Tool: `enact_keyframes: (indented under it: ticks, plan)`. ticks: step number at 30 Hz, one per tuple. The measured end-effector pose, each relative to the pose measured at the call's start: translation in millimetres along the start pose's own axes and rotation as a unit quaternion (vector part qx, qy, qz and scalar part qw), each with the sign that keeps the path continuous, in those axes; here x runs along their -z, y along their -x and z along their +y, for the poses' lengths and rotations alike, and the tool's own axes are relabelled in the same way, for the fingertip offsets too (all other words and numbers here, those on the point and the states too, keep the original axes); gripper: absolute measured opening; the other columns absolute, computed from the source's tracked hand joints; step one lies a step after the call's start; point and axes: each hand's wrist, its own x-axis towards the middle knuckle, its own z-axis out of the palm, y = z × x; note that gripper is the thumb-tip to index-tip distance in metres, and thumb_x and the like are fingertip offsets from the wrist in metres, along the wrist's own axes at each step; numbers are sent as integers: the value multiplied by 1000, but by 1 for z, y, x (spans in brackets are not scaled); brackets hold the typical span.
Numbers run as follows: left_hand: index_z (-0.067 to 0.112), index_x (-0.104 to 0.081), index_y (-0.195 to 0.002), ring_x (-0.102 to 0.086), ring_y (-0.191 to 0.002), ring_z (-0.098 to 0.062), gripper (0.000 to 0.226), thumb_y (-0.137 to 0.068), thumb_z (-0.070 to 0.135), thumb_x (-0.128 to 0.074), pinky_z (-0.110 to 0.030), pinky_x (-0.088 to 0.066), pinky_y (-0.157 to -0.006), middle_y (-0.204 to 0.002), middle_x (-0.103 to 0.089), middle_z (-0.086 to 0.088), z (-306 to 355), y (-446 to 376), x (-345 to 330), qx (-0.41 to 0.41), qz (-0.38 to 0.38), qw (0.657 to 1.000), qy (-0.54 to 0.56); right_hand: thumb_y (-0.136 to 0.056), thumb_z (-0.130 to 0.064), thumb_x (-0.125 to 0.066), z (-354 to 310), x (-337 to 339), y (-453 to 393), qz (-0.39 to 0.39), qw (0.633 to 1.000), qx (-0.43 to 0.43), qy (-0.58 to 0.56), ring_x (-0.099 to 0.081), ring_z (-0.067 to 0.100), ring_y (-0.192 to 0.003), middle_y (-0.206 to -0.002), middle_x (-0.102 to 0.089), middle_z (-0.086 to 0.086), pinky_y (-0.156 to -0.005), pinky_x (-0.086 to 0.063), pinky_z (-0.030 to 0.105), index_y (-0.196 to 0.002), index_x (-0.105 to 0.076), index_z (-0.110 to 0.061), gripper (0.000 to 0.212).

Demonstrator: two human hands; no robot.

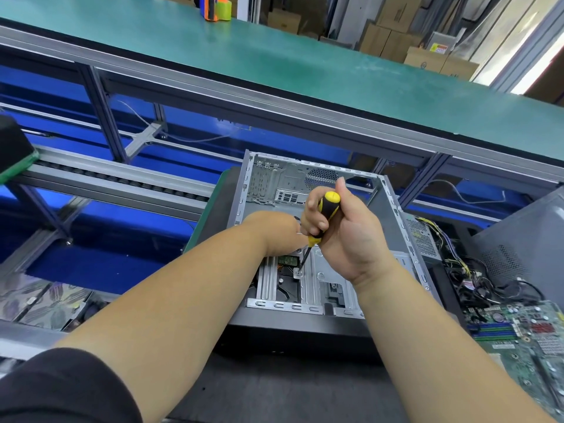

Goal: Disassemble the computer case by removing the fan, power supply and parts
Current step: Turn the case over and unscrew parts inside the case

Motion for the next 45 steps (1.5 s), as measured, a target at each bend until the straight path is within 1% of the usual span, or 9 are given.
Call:
enact_keyframes:
  ticks: [3,8,14,20,24,28,34,41,45]
  plan:
    - [25,-46,-67,-54,-71,-17,35,-88,48,-30,-32,-41,-65,-70,-53,9,0,1,1,-14,3,1000,-10,-101,-47,-29,2,2,1,-27,1000,9,-3,-33,18,-53,-54,-38,2,-61,-27,34,-83,-53,-8,50]
    - [25,-51,-70,-53,-67,-12,37,-91,48,-31,-33,-44,-65,-72,-57,7,0,-2,-2,6,10,1000,-12,-93,-35,-45,3,6,2,1,999,27,16,-44,21,-58,-69,-50,6,-65,-32,35,-83,-47,-13,24]
    - [24,-52,-69,-49,-62,-9,44,-91,55,-29,-30,-37,-58,-68,-55,7,0,-1,-3,11,22,1000,-17,-99,-35,-47,-3,7,2,18,1000,5,-5,-49,21,-65,-76,-54,6,-65,-48,29,-83,-58,-9,33]
    - [25,-42,-66,-47,-62,-13,33,-90,45,-33,-30,-33,-56,-67,-50,7,0,1,-1,10,18,1000,-3,-106,-40,-28,-1,-1,-1,12,1000,-7,15,-41,20,-56,-56,-37,5,-65,-34,33,-67,-58,-8,59]
    - [26,-42,-68,-53,-71,-18,30,-89,43,-29,-33,-41,-64,-71,-51,8,0,0,0,-9,4,1000,-23,-104,-50,-23,1,-3,0,3,1000,10,5,-34,19,-55,-53,-35,3,-62,-31,33,-78,-56,-6,61]
    - [25,-46,-65,-47,-61,-8,36,-87,48,-28,-28,-33,-54,-67,-52,10,-1,-1,-2,0,19,1000,-10,-94,-39,-44,1,0,4,10,1000,27,10,-42,21,-59,-61,-46,5,-65,-33,34,-85,-47,-10,30]
    - [23,-51,-65,-49,-62,-11,42,-68,53,-21,-29,-35,-55,-66,-54,6,0,-1,-4,5,23,1000,-9,-91,-37,-59,-2,5,4,49,998,20,26,-55,21,-70,-81,-60,6,-73,-47,33,-82,-60,-13,26]
    - [25,-50,-69,-53,-67,-14,43,-85,58,-28,-32,-40,-61,-70,-55,7,-2,-4,-5,13,15,1000,-14,-104,-46,-29,0,1,0,27,1000,-3,-11,-40,17,-53,-53,-40,2,-61,-37,29,-70,-62,-10,59]
    - [27,-50,-69,-51,-65,-9,40,-89,56,-33,-30,-34,-56,-70,-55,9,-2,-2,-4,23,16,1000,-3,-102,-57,-16,2,0,0,26,999,8,-17,-32,18,-51,-49,-34,1,-59,-32,31,-78,-59,-9,69]
